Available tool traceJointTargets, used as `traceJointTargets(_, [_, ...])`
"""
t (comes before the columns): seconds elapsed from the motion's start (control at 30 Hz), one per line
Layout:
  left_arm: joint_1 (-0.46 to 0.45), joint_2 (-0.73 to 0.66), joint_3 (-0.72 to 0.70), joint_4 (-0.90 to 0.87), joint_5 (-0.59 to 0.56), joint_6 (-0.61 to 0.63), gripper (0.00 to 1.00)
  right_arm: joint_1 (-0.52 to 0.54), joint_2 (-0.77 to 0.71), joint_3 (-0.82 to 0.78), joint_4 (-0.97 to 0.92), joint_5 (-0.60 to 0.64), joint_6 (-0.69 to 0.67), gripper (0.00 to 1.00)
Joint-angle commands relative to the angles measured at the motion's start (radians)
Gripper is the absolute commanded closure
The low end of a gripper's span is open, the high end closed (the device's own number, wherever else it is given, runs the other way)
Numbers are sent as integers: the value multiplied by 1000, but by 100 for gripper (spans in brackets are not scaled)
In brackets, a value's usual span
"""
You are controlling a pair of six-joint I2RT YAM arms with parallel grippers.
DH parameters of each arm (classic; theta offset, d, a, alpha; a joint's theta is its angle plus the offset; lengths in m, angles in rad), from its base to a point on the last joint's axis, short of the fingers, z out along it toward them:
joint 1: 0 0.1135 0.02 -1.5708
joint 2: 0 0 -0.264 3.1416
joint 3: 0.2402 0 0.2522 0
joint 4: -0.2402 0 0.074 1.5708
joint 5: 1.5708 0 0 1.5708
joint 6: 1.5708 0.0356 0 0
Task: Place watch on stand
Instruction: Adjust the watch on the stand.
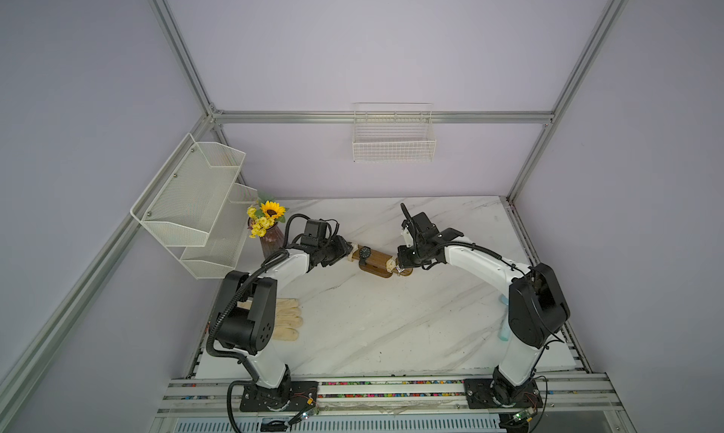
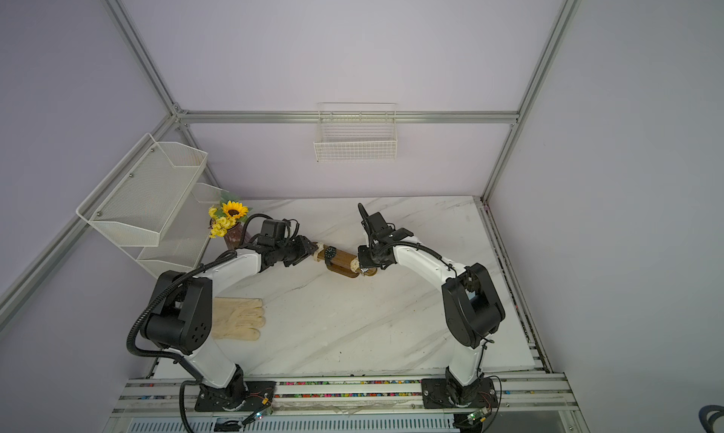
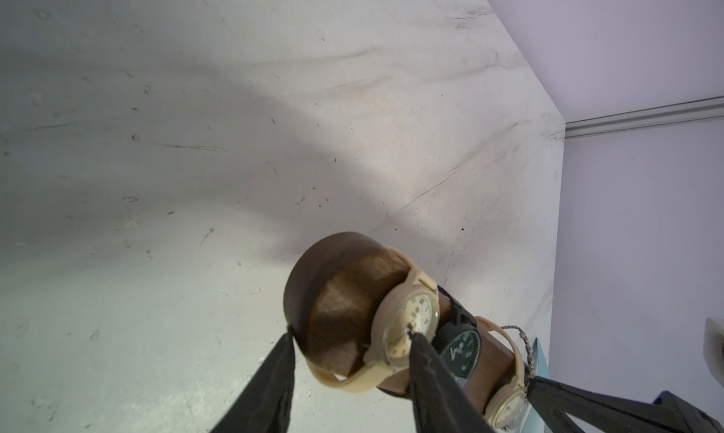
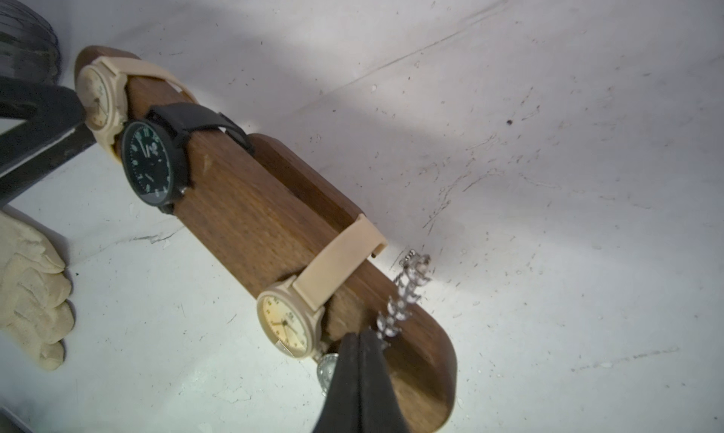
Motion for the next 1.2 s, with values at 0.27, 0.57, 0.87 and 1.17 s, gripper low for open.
traceJointTargets(0.27, [5, -4, -20, 38, 19, -10, 53, 10, -75, 24, -24, 47, 15, 100])
traceJointTargets(0.57, [6, -30, -9, 37, 24, -7, 53, -28, -159, 5, -20, -20, 11, 100])
traceJointTargets(0.87, [5, -37, -20, 38, 29, -12, 53, -27, -115, -82, 36, -110, 78, 87])
traceJointTargets(1.17, [5, -21, -18, 40, 35, -12, 53, -27, -102, -88, 50, -106, 115, 72])
